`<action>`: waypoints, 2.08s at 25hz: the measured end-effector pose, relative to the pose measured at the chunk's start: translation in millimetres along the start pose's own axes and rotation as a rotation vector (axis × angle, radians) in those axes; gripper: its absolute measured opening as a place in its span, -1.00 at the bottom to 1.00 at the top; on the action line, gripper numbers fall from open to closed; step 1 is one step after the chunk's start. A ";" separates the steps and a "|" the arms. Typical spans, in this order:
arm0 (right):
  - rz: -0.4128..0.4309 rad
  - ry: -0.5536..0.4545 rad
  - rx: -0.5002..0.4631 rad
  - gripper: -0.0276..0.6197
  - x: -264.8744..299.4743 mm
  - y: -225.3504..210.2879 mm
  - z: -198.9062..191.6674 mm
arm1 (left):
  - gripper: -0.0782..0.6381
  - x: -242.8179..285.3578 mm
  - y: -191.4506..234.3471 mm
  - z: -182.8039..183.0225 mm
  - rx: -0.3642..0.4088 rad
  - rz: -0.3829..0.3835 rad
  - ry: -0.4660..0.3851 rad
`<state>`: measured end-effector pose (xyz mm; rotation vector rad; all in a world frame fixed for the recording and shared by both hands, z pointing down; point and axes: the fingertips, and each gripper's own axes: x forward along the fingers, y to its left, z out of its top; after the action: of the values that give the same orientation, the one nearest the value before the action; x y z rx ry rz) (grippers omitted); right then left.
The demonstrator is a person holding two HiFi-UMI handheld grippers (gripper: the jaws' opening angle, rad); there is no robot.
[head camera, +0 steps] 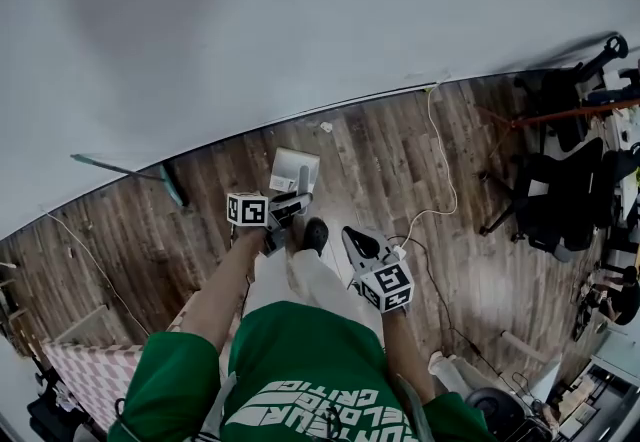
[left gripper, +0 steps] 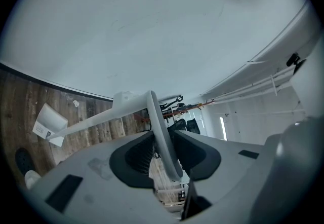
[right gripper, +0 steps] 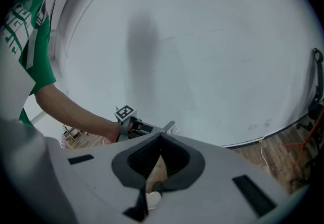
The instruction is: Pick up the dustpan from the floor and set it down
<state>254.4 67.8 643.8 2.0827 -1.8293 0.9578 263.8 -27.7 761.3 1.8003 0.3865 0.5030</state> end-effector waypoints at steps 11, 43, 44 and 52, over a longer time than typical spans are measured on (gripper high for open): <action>0.041 -0.042 0.030 -0.89 1.5 -13.6 7.6 | -0.47 -7.2 -30.7 -1.4 0.025 -0.017 -0.039; 0.258 0.004 -0.092 -0.89 36.8 -17.5 28.1 | -0.42 -63.0 -144.7 24.9 0.159 0.021 -0.371; 0.267 0.001 -0.097 -0.89 37.9 -13.3 30.7 | -0.42 -68.8 -149.0 23.8 0.159 0.022 -0.385; 0.358 -0.017 -0.171 -0.89 47.4 40.8 52.4 | -0.41 -134.8 -171.8 8.5 0.180 0.053 -0.510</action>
<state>234.0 -7.9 621.0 1.7034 -2.2535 0.8233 152.4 -54.8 575.4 2.0371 0.0303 0.0333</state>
